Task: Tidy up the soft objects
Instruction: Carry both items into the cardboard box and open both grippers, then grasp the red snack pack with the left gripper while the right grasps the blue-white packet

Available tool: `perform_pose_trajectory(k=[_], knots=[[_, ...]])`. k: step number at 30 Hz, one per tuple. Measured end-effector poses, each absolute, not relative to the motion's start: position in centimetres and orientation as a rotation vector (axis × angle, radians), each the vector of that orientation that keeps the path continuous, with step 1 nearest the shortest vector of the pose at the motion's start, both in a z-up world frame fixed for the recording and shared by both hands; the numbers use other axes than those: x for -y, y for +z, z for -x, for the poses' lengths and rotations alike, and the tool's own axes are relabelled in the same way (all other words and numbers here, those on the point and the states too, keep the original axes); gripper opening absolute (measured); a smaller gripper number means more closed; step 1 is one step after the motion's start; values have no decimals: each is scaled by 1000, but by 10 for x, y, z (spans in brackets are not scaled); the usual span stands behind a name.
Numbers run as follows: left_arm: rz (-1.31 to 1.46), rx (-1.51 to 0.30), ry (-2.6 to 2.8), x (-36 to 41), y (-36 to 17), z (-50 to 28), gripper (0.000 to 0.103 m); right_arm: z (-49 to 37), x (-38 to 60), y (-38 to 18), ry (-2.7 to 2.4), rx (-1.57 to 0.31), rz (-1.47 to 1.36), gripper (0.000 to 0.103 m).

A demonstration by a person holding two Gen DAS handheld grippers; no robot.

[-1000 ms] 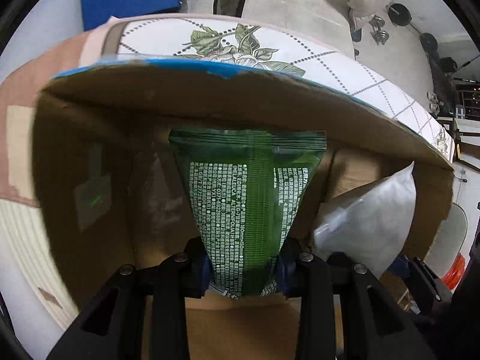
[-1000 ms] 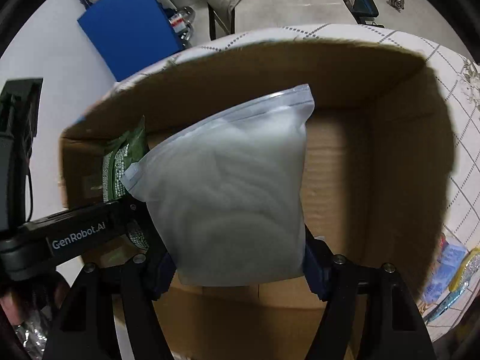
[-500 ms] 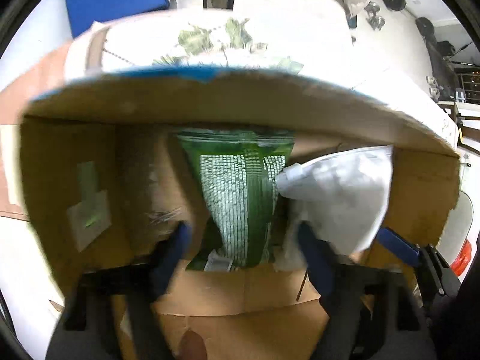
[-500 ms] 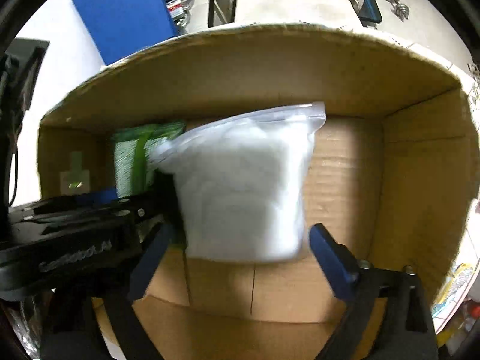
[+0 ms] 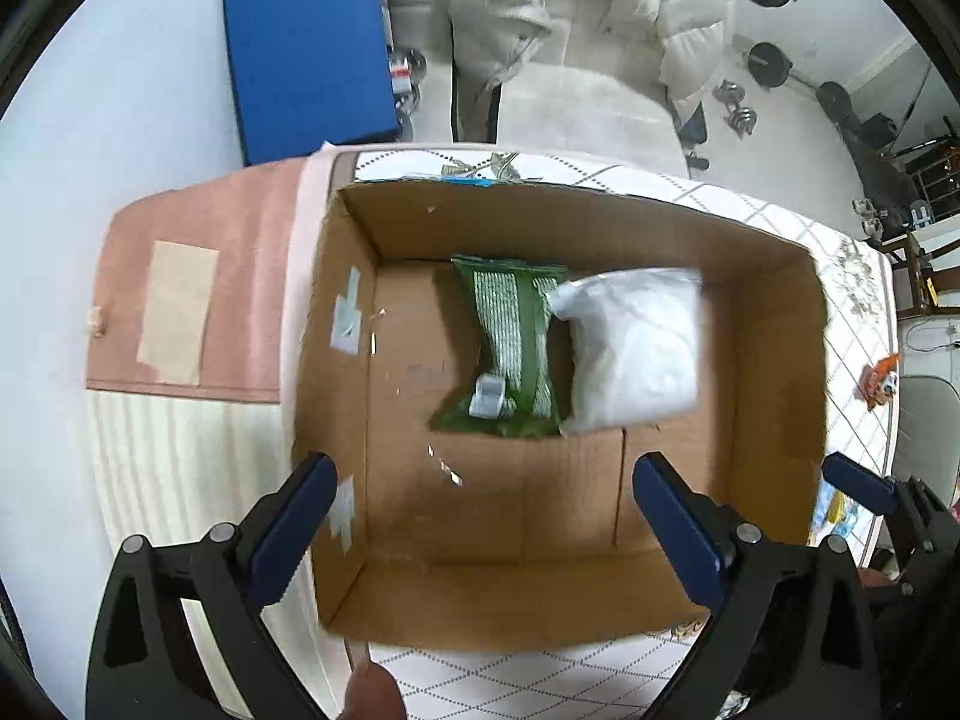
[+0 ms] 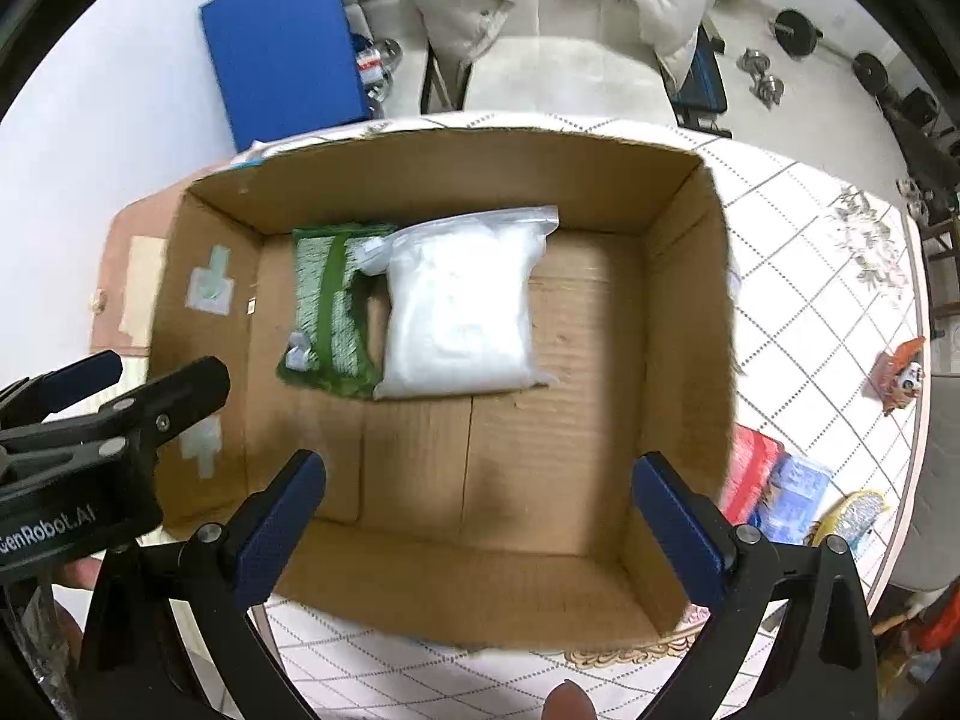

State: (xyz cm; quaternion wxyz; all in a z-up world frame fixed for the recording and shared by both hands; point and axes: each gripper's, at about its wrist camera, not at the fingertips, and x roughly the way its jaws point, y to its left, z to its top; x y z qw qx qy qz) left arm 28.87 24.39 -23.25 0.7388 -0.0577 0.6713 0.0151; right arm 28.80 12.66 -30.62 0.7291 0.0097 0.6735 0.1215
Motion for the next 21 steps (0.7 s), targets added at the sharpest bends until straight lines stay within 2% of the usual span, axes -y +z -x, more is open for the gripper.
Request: perform_pose_trajectory(k=[7,11,16,21], knots=[[146,-1402,33,-221,-202,-261,101,-247,-87,-260,320,-1420,-63,103],[76,-1355,33,-177,-181,-254,101,-231,-31,-242,312,-1419,-184,103],[-50,-1336,-82,-80,-176,-260,101,-219,98,-262,132,-1468,-373,103],[-219,-1408,-145,19,-223,-290,101,-217,203,-325,-71,-1521,-521,103]])
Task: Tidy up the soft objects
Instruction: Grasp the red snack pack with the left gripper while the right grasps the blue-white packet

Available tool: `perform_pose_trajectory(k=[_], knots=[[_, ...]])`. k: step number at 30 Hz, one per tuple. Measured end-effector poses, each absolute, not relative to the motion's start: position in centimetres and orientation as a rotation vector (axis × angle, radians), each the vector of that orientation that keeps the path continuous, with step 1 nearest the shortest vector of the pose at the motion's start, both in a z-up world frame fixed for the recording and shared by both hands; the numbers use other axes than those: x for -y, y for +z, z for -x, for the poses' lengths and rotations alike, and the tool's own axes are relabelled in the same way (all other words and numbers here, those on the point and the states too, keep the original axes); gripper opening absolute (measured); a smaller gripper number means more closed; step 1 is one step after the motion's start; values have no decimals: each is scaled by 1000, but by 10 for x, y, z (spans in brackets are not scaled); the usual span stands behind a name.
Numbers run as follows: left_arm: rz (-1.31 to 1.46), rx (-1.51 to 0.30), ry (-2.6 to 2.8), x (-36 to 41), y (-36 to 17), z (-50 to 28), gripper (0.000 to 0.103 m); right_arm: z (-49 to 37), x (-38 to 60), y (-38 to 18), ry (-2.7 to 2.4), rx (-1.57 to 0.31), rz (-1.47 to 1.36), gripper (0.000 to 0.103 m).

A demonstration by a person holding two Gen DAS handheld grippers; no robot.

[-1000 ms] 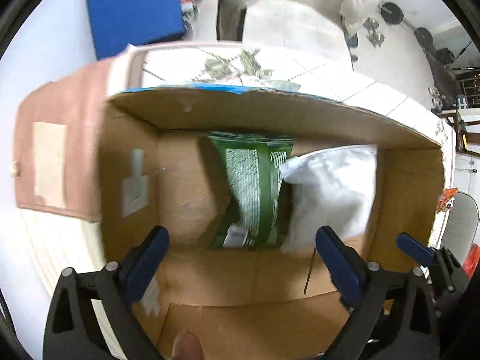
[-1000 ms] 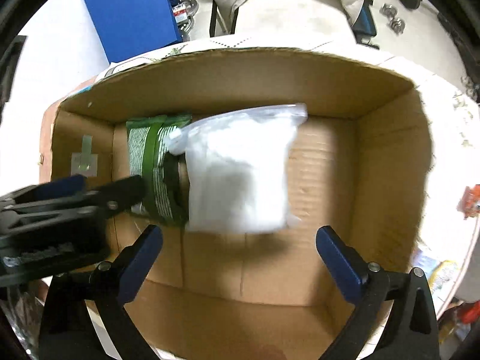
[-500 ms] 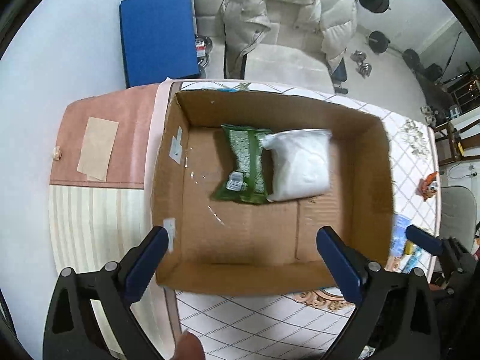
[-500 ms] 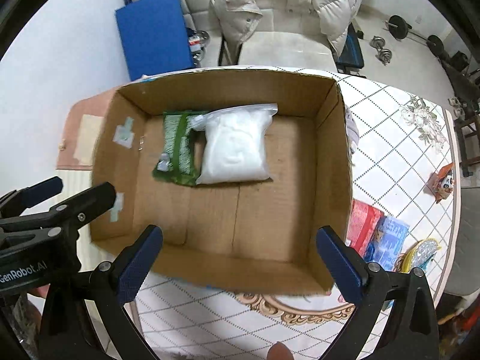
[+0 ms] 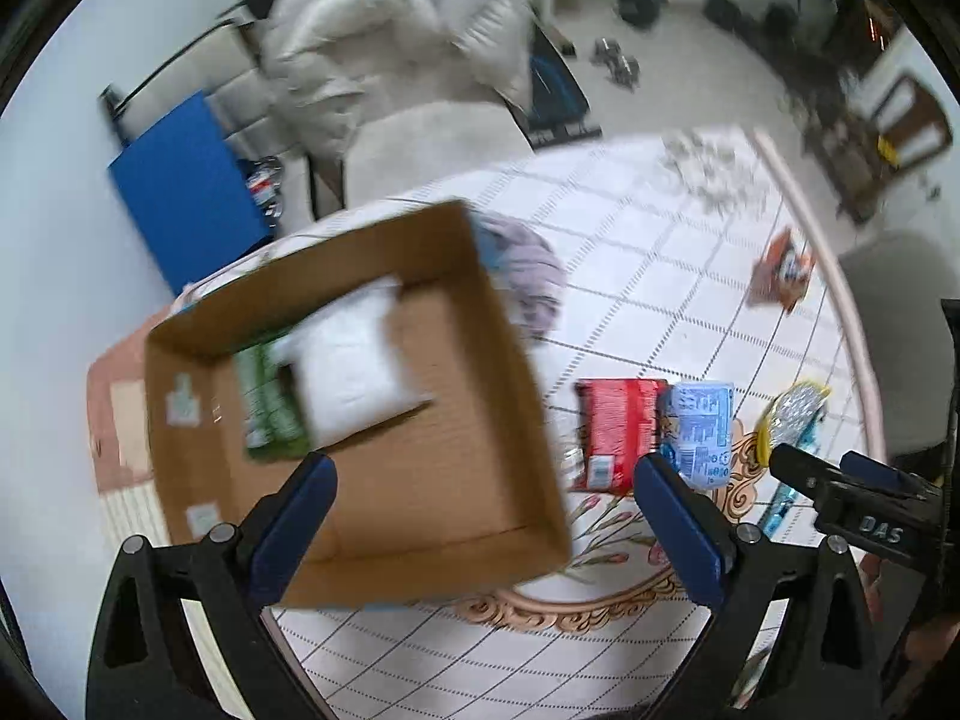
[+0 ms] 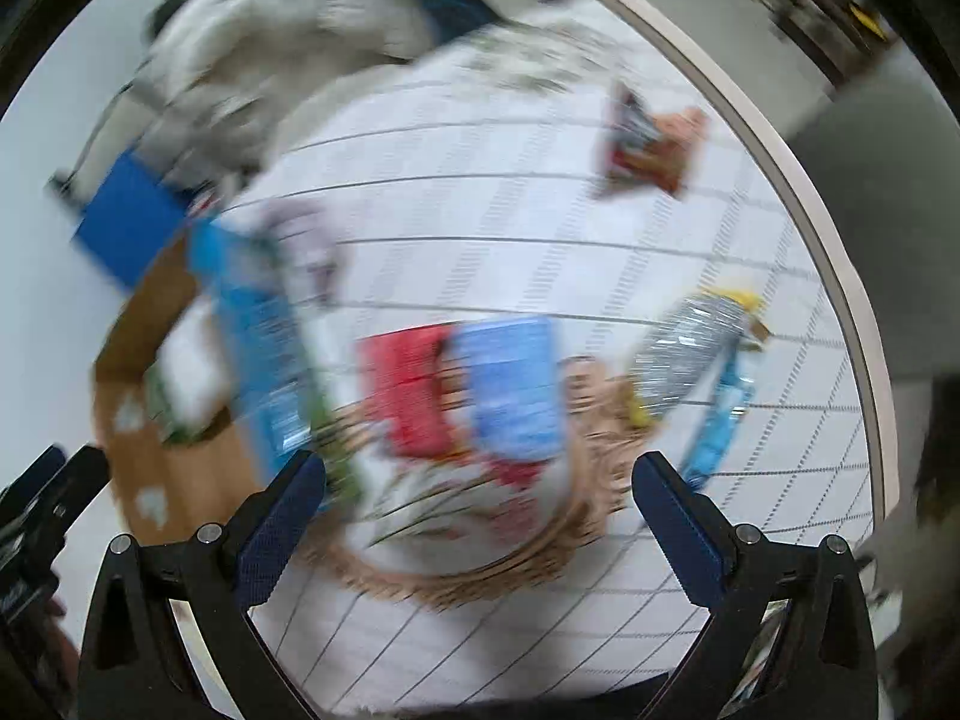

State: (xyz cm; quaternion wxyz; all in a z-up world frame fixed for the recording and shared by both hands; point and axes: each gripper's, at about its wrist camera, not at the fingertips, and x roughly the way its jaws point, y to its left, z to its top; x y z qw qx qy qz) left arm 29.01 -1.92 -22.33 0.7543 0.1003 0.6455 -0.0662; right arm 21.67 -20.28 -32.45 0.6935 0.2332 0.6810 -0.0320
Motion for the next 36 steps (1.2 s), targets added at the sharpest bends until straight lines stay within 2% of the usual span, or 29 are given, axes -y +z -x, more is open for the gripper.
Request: perform_pose_trajectory(k=[3,6,8,9,10,11,12,13,14,19,24,30,32,33,36], knots=[[-302,-1472,-142,57,-256,-302,101,-224,216,-383,-64,-1605,-580,103],[-376,-1499,-128,81,-278,-312,101,-231,211,-419,-19,-1648,-650,98],[-407,-1515,-134,96,-288,-320,98,-234,203,-434,2,-1660,-664,91],[-406,-1530,-144,101,-291,-325,93,-236,199,-440,13,-1668,-663,89],[-411,-1539,-143,106,-295,-329,87,-236,196,-447,11,-1687,-657,82],[-428,-1541,-136,112,-297,-334,85,-236,193,-453,15,-1699,-651,74],[-454,-1540,-139,119,-300,-340,84,-235,190,-459,14,-1711,-631,70],[-468,-1549,-143,125,-302,-343,84,-235,190,-463,10,-1726,-605,57],[-462,-1567,-161,128,-305,-345,84,-233,193,-465,0,-1736,-582,50],[-327,-1821,-294,140,-349,-354,84,-212,234,-468,-48,-1760,-553,50],[-368,-2010,-266,142,-415,-343,84,-197,259,-469,-63,-1780,-538,50],[-442,-2094,-224,141,-455,-323,84,-194,268,-471,-66,-1789,-546,51],[-454,-2096,-213,141,-461,-316,84,-201,275,-474,-60,-1798,-555,57],[-440,-2091,-210,140,-463,-313,83,-202,274,-476,-56,-1802,-559,58],[-362,-2070,-194,137,-459,-308,66,-218,272,-483,-50,-1811,-562,58]])
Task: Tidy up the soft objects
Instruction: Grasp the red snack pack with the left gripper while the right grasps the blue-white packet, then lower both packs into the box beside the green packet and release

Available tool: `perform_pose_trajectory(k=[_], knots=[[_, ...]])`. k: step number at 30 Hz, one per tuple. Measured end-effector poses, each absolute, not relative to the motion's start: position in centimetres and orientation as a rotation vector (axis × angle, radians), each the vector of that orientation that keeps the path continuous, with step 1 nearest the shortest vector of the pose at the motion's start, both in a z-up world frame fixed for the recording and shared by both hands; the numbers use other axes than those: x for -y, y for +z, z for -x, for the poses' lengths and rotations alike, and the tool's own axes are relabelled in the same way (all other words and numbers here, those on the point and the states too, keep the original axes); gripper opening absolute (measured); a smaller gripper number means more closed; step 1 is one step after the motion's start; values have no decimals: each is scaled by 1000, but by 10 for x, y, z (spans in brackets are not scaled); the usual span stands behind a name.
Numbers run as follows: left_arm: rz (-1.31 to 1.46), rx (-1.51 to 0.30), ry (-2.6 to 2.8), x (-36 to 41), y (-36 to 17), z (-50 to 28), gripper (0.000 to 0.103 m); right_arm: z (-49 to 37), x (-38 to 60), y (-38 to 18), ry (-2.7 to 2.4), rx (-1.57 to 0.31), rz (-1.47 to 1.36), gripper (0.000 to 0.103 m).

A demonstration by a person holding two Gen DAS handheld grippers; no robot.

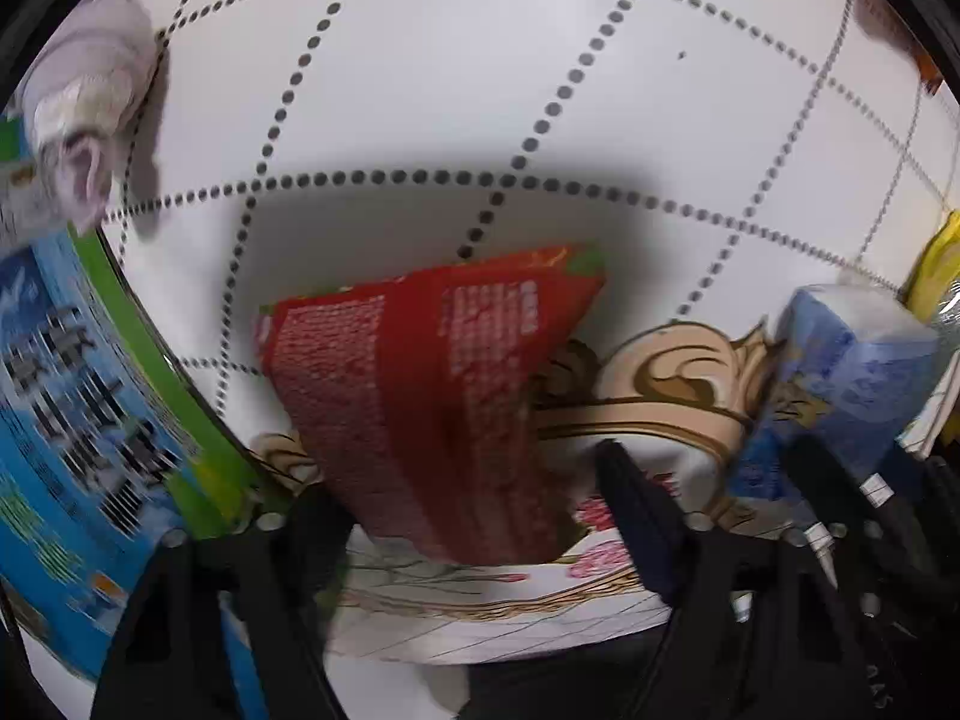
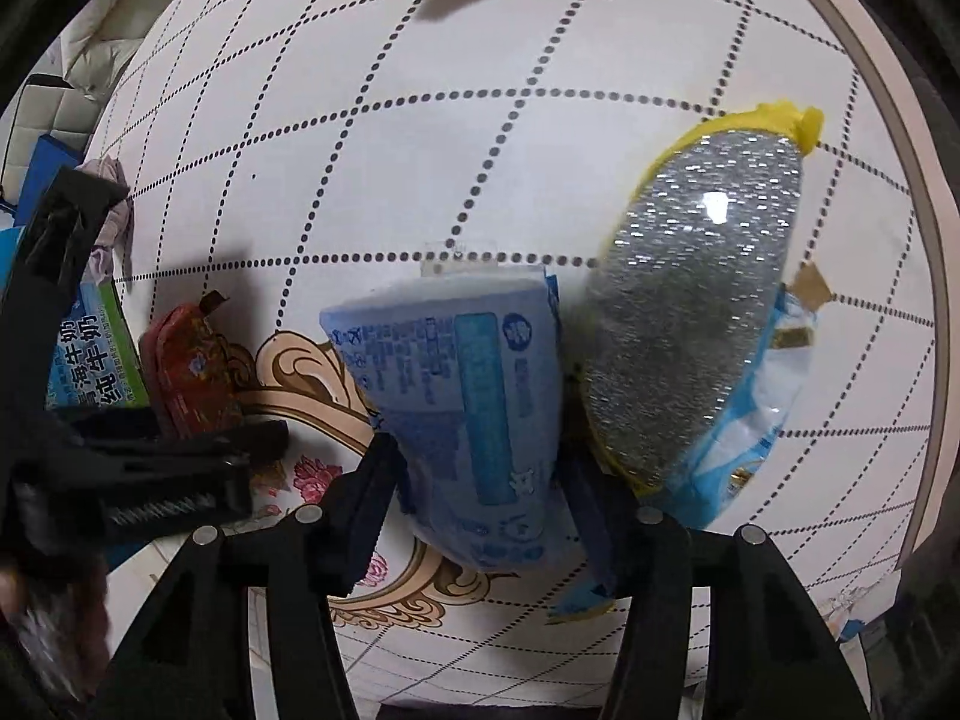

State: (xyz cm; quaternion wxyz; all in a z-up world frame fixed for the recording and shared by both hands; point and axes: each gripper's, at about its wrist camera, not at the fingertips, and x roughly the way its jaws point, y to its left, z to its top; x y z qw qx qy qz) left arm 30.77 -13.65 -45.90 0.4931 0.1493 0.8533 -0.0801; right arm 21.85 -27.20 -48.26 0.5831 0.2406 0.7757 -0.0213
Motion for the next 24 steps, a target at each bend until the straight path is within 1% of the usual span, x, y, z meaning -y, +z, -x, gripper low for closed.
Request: perform_pose_trajectory(k=[1,2,4,6,7,8,11,12,16,19,24], knots=[[-346,-2062,-188,136,-456,-307,57,-220,270,-484,-48,-1815,-555,58],[-331,-2042,-185,135,-452,-305,54,-220,270,-486,-48,-1821,-545,58],[-298,-2021,-183,134,-449,-302,49,-223,267,-487,-54,-1824,-521,60],[-270,-1994,-168,131,-444,-299,47,-225,262,-485,-63,-1825,-468,57],[-259,-1978,-163,129,-441,-297,45,-224,259,-484,-62,-1821,-455,51],[-251,-1965,-155,127,-438,-295,44,-226,257,-483,-58,-1817,-453,43],[-212,-1903,-140,122,-419,-292,43,-225,250,-473,-66,-1809,-444,30],[-198,-1868,-142,121,-408,-291,42,-223,248,-466,-68,-1798,-434,28],[-123,-1770,-180,112,-361,-288,42,-226,246,-425,-30,-1744,-437,26],[-63,-1696,-216,95,-315,-285,42,-227,237,-380,35,-1682,-423,26],[-5,-1588,-208,29,-241,-283,42,-236,200,-303,175,-1579,-390,26]])
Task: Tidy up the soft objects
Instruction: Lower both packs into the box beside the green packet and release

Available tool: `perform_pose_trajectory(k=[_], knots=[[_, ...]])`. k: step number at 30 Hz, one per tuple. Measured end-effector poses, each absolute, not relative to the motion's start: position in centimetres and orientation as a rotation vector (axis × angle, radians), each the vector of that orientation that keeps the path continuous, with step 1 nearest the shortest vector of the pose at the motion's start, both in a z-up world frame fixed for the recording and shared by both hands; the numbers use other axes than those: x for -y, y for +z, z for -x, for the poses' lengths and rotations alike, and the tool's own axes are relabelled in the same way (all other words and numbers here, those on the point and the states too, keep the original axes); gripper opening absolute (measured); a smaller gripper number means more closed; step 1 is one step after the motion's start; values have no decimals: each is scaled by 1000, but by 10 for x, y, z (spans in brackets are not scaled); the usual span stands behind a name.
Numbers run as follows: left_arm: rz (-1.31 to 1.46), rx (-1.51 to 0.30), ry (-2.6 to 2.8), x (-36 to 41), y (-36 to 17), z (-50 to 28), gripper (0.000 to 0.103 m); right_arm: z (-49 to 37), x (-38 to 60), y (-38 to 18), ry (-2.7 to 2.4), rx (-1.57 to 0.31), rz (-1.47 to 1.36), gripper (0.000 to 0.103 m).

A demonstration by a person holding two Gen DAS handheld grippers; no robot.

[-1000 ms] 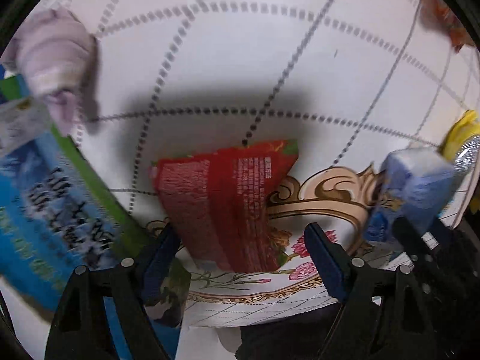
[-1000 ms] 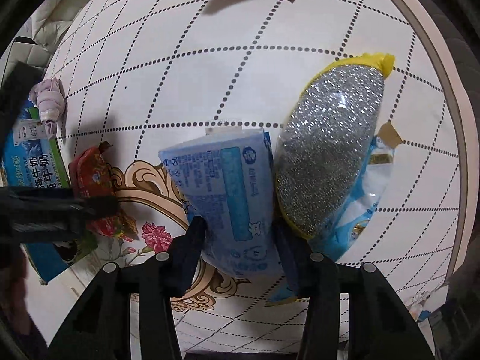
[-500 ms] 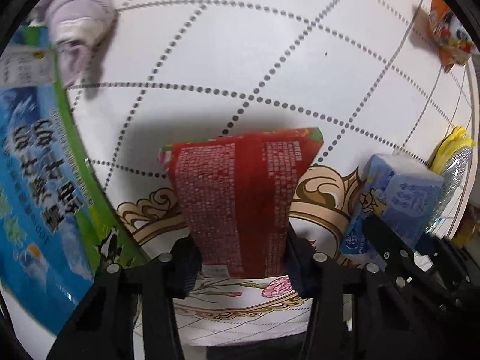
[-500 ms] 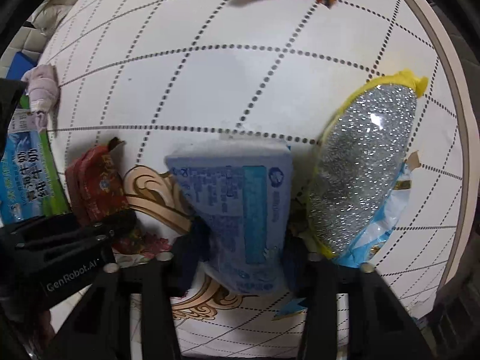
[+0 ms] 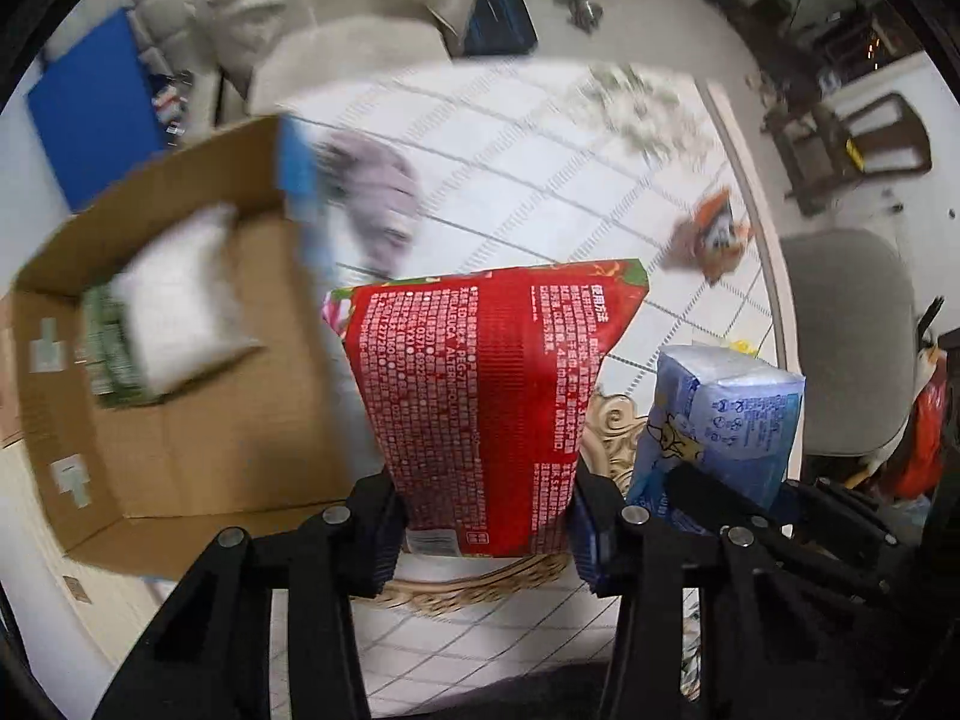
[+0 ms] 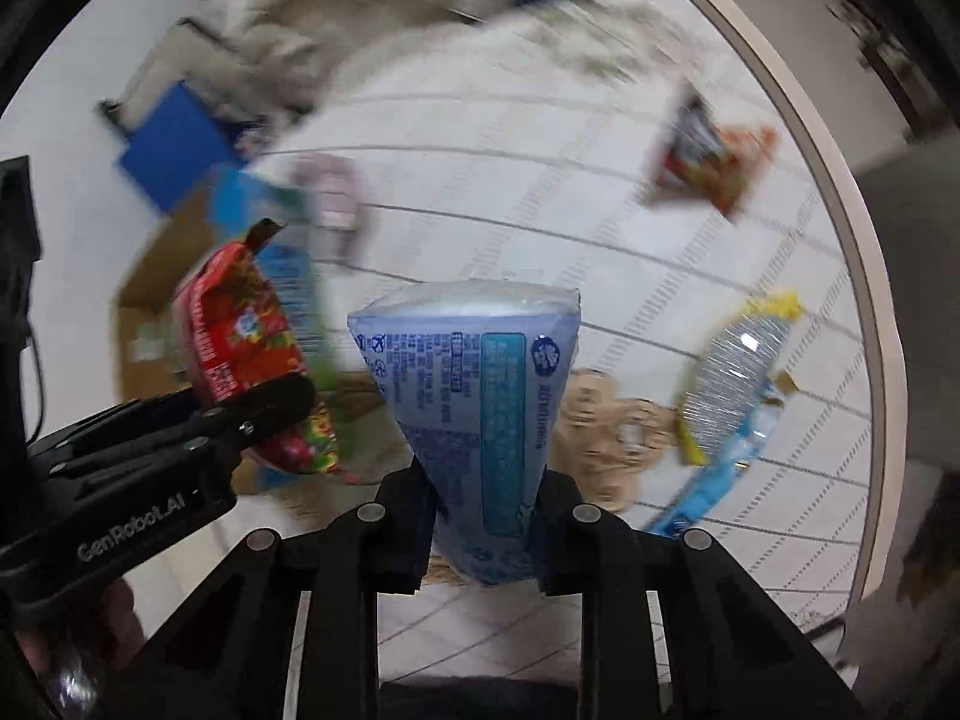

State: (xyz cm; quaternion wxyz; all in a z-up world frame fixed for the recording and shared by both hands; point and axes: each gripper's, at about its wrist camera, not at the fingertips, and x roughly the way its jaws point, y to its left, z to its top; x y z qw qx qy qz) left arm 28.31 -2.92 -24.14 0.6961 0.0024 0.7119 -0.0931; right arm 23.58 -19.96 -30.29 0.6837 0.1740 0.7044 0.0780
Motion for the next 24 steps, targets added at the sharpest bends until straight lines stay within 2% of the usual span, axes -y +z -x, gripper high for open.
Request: perform_pose_trajectory(k=[3,7,10,15,19,24], knots=[[-4,-1589,-136,-20,-220,-277,42,-249,146,-273,290,-1547,-370,26],[-27,-1621,3,-114,-226,-273,42,-259,40,-258,458,-1550,-348,27],[-10,-1691,90,-182,-256,-274,42,-268,-27,-280,522,-1583,-336,27],[21,-1789,142,-243,-309,-285,42,-281,-116,-332,543,-1673,-309,27],[36,-1869,112,-258,-344,-291,42,-285,-147,-371,516,-1738,-278,27],[29,-1929,75,-260,-372,-296,43,-285,-172,-392,510,-1784,-224,27]])
